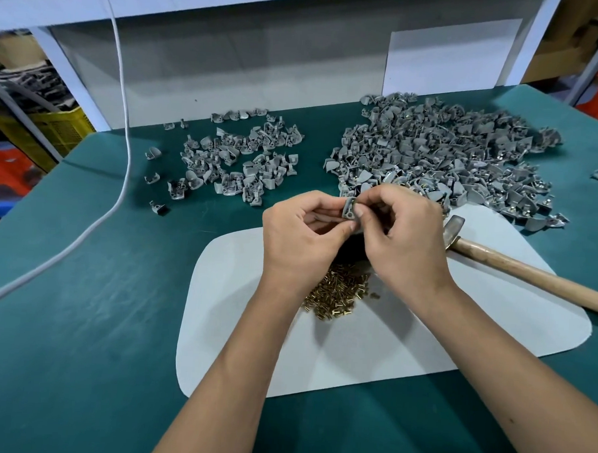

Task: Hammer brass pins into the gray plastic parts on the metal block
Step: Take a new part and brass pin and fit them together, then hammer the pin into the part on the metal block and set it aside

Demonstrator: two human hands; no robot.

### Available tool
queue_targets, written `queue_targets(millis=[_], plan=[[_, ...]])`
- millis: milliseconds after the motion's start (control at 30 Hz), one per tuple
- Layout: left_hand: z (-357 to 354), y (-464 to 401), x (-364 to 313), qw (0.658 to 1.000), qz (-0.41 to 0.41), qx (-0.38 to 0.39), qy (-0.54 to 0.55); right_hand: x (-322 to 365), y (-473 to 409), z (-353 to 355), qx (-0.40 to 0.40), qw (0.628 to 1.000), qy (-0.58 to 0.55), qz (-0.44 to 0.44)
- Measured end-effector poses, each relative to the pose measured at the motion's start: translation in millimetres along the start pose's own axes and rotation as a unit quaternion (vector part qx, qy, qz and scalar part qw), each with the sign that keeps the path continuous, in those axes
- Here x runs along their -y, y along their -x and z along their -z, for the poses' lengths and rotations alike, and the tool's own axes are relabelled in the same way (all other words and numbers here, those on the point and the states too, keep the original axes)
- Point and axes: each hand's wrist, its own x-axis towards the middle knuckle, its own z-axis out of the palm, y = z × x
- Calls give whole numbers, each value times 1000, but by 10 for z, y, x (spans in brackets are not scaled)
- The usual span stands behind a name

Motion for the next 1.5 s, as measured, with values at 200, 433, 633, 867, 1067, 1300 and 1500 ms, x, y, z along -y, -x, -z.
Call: queue_targets(millis=[200, 433, 633, 867, 1067, 1300, 1500], plan=[[18, -14, 23, 992, -50, -43, -107, -114, -131, 336, 99, 995, 2, -8], [183, -109, 47, 983, -60, -12, -175, -702, -293, 1088, 280, 895, 305, -165], [226, -114, 118, 961, -23, 54, -269, -765, -205, 1056, 334, 871, 324, -157], [275, -140, 140, 981, 21, 44, -188, -443, -369, 1048, 205, 955, 178, -118], [248, -117, 133, 988, 59, 38, -136, 2, -314, 630, 262, 954, 138, -53], [264, -139, 86, 986, 61, 51, -148, 153, -377, 478, 164, 978, 124, 41], [251, -152, 75, 982, 59, 48, -172, 168, -415, 406, 304, 912, 275, -10]])
